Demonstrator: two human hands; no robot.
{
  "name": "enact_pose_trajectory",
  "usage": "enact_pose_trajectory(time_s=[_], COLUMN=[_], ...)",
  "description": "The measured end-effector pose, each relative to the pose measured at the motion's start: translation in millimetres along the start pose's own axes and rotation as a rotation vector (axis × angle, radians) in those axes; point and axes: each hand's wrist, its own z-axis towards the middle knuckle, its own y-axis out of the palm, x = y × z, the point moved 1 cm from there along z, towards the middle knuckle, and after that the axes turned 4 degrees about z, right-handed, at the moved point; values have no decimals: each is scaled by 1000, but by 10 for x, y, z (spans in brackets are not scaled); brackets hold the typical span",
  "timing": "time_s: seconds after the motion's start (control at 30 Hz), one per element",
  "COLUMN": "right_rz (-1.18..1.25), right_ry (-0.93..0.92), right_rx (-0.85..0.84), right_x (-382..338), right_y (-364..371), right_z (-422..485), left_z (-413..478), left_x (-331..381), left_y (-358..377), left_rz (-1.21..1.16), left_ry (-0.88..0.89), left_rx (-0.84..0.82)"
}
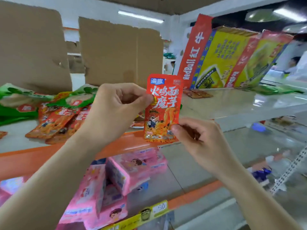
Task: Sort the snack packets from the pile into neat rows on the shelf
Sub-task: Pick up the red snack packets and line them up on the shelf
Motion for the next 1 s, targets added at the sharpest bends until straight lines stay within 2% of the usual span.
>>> enact_pose_trajectory(time_s=[0.17,0.63,0.8,1.0], right_rz=[38,-76,-17,43], right_ry=[89,155,189,195], right_rx=[72,140,128,97], right_x=[356,1373,1545,1696], right_y=[-631,-2033,-2316,-2295], right_z=[-169,-834,-868,-778], left_z=[164,182,203,310], left_x=[178,433,513,515], left_y=[719,2627,2942,2985], left_rz=[19,150,244,303], left_ry=[39,-58,-57,-79], left_rx=[-39,-105,-99,-116])
